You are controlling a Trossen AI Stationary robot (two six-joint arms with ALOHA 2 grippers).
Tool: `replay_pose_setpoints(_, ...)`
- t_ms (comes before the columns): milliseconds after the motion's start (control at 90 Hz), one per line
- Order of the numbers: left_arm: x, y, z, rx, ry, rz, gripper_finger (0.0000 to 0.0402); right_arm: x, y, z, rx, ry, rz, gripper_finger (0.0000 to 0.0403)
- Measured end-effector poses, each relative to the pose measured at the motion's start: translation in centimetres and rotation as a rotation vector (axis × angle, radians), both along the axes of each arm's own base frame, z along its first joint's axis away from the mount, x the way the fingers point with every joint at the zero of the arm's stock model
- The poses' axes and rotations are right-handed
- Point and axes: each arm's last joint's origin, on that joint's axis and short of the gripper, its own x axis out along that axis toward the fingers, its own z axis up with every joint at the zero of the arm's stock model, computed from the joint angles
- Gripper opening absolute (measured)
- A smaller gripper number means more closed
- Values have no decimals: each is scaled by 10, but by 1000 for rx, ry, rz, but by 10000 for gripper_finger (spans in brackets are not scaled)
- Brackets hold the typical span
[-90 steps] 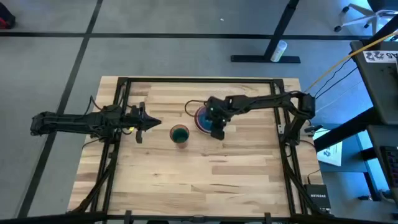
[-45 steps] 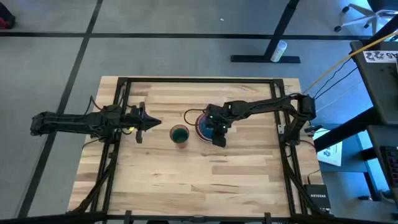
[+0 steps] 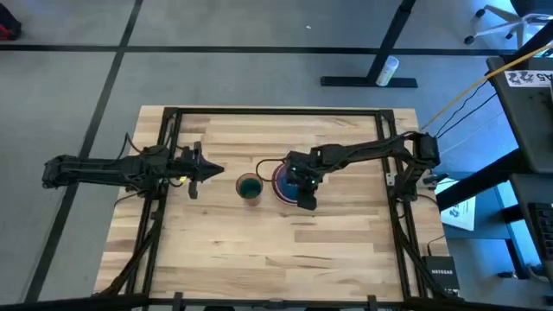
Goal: Nest bowls inside each other
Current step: Adjust the stacked bowls on the table, then return to Home Position
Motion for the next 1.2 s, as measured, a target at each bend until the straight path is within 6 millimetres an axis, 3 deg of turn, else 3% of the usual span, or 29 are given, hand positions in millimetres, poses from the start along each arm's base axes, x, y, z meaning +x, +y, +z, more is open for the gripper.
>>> replay_pose_setpoints(211, -1, 0, 2, -1, -21, -16, 0, -5, 0, 9, -10, -41, -16, 0)
replay_pose_setpoints(522, -14, -3, 13, 43, -120, -71, 0, -21, -1, 48, -93, -197, -28, 0)
replay_pose_setpoints(767, -25, -3, 13, 69, -124, -72, 0, -63, 0, 60, -152, -354, -90, 0)
replay_pose_setpoints(1200, -28, -3, 12, 145, -104, -36, 0, -151, 0, 53, -193, -808, -259, 0)
